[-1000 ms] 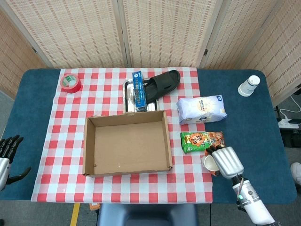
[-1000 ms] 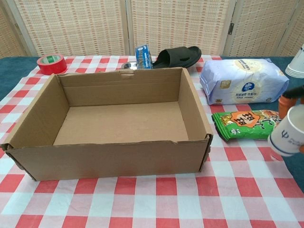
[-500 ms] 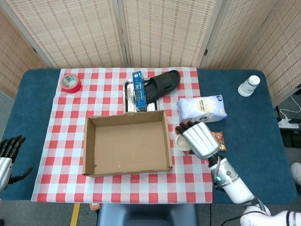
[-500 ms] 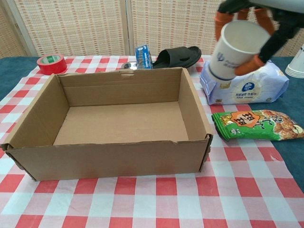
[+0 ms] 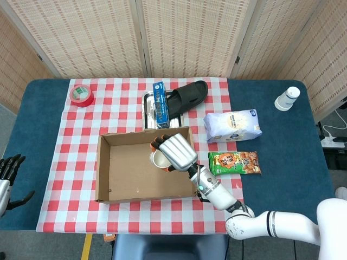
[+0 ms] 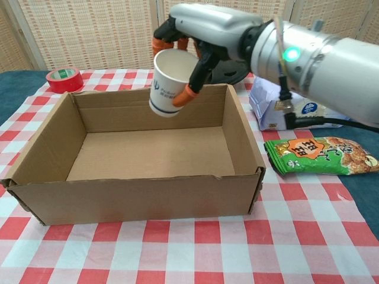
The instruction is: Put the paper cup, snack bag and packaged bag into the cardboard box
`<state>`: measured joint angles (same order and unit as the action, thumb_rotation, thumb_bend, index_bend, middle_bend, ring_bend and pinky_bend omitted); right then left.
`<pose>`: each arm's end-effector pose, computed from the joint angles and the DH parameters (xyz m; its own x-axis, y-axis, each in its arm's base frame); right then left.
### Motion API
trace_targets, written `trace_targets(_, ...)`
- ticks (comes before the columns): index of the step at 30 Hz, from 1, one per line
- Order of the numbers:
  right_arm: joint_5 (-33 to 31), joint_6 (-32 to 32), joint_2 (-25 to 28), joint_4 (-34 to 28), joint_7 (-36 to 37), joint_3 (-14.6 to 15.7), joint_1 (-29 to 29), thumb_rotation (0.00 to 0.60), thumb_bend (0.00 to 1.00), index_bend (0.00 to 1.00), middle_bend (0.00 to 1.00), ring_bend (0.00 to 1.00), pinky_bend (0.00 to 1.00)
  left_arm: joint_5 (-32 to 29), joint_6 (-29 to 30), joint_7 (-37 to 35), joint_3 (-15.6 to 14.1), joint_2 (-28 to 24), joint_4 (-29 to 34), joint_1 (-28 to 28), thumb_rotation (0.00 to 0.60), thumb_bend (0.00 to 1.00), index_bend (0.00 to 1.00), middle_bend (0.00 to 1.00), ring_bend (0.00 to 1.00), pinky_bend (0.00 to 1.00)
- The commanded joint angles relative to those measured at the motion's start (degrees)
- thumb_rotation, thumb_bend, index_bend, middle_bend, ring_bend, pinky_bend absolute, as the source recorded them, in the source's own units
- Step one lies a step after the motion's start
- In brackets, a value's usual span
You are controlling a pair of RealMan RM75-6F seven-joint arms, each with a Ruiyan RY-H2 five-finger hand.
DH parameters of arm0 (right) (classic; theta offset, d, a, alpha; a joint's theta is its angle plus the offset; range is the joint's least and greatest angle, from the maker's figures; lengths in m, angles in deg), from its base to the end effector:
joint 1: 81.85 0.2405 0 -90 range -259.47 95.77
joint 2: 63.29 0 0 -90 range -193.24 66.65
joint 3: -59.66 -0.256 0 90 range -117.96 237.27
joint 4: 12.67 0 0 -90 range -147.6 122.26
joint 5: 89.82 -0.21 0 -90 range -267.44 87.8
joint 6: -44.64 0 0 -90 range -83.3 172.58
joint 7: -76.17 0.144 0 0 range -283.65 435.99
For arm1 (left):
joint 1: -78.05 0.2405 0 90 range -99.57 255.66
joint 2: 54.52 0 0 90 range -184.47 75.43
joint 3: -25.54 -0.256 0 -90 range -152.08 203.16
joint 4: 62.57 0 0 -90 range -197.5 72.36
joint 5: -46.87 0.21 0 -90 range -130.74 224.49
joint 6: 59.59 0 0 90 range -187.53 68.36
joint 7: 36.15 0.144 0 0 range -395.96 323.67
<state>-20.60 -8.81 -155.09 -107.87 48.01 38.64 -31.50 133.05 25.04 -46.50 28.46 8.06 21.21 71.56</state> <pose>-0.0073 -0.3347 -0.0075 0.3746 -0.1015 0.9216 -0.7310 -0.6438 0.2262 -0.3358 0.1933 0.1844 0.3903 -0.0150 0.9206 0.9202 -0.0256 -0.3906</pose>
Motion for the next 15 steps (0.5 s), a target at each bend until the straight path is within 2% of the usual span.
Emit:
trace_targets(1,-8.3,5.2,-0.5,1.0,0.2,-1.1,3.1,0.6,0.0,0.14,0.17,0.09,0.24,-0.3,-0.4,0.0,0.1,0.0,-0.1,-0.1,0.6,0.22,0.0,0.0,0.0,0.0)
trace_targets(3,-10.8,6.0,0.1,0.9,-1.1,-0.8,4.2,0.6,0.0,0.02,0.05,0.01,0.1,-0.4,-0.6,0.0,0.1,0.0,-0.2,-0.2,0.6,0.22,0.0,0.0,0.0,0.0)
trace_targets(5,-12.5,6.1,0.7,0.4,-1.7,-0.4,4.8,0.6,0.0,0.0,0.0,0.0,0.03,-0.4,-0.5,-0.2,0.1,0.0,-0.2,-0.2,0.6,0.22,0.0,0.0,0.0,0.0)
trace_targets(12,-13.0,3.0,3.2,-2.3,-1.0,0.7,4.4,0.6,0.0,0.0,0.0,0.0,0.0,-0.4,-0.4,-0.4,0.2,0.0,-0.3,-0.1,0.6,0.22,0.0,0.0,0.0,0.0)
trace_targets(15,-13.2,0.6,6.7,-5.2,-3.4,2.1,3.4,0.6,0.0,0.0,0.0,0.0,0.0,-0.2,-0.1,-0.2,0.0,0.0,-0.2,0.0,0.6,0.22,0.0,0.0,0.0,0.0)
